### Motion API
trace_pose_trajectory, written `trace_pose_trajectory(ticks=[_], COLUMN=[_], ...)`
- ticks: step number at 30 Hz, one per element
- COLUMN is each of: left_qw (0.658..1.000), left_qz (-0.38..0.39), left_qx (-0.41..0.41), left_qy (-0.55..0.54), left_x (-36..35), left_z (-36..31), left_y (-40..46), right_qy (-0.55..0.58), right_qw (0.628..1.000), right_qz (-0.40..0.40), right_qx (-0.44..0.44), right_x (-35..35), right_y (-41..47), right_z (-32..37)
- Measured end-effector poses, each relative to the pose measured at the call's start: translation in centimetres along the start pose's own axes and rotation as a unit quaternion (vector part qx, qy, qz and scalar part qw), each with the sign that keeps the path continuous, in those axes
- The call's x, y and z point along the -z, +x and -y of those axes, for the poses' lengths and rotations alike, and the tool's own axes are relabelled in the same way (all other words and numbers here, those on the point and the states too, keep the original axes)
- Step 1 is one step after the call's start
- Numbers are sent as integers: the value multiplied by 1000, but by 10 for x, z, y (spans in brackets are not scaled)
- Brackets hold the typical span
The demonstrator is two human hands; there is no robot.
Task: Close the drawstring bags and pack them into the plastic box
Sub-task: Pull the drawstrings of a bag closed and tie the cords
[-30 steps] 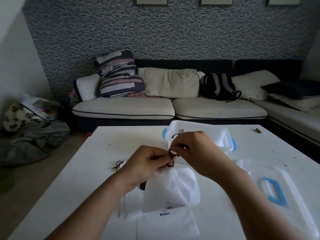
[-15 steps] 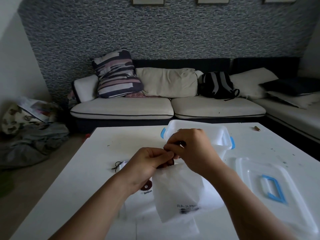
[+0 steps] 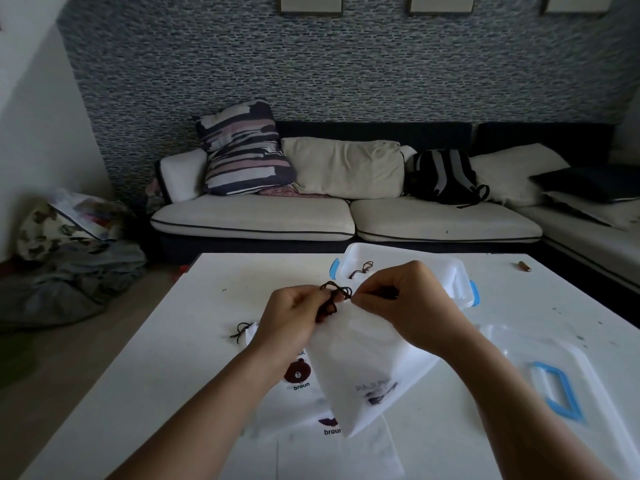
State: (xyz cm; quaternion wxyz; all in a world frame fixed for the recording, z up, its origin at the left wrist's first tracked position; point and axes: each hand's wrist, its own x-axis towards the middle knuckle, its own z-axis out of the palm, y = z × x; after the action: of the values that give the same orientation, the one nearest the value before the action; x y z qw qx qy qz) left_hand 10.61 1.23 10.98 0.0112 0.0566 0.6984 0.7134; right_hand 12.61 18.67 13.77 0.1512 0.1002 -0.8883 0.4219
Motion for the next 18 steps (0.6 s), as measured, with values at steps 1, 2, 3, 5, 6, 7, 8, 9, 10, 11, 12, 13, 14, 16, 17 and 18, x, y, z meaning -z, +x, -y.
trace_pose_trajectory(ticks=[1, 2, 3, 5, 6, 7, 8, 9, 10, 11, 12, 13, 14, 16, 17, 18], left_qw=[1000, 1000, 999, 999, 1000, 1000, 1000, 999, 998, 997, 997, 998, 999, 999, 997, 993], left_qz=[-1, 3, 11, 18, 16, 12, 9, 8, 10, 14, 16, 15, 13, 8, 7, 6], left_qx=[-11, -14, -14, -6, 2, 11, 22, 35, 51, 62, 62, 49, 35, 39, 60, 86], left_qy=[20, 27, 28, 27, 22, 14, 0, -17, -36, -48, -46, -31, -18, -28, -51, -81], left_x=[-1, -2, -4, -6, -7, -8, -8, -9, -9, -9, -9, -10, -11, -11, -12, -12], left_z=[1, 2, 3, 3, 3, 4, 4, 4, 3, 3, 3, 3, 4, 6, 6, 6], left_y=[-1, -3, -4, -7, -6, -6, -5, -4, -4, -4, -4, -5, -7, -9, -9, -10], right_qy=[-3, -8, -14, -16, -12, -8, -5, -3, 2, 7, 12, 12, 5, -21, -23, -15], right_qw=[1000, 1000, 1000, 999, 999, 999, 998, 998, 998, 997, 997, 997, 997, 997, 998, 999], right_qz=[-1, -7, -18, -40, -47, -51, -53, -58, -63, -70, -77, -81, -82, -68, -52, -27], right_qx=[5, 12, 19, 21, 19, 18, 17, 15, 11, 7, 5, 8, 15, 33, 35, 31], right_x=[-3, -7, -11, -16, -17, -18, -19, -20, -21, -21, -23, -24, -25, -26, -25, -23], right_y=[0, -1, -1, -2, -2, -3, -3, -4, -3, -3, -4, -4, -5, -5, -5, -4], right_z=[1, 2, 3, 4, 4, 4, 4, 4, 3, 4, 4, 4, 4, 3, 2, 1])
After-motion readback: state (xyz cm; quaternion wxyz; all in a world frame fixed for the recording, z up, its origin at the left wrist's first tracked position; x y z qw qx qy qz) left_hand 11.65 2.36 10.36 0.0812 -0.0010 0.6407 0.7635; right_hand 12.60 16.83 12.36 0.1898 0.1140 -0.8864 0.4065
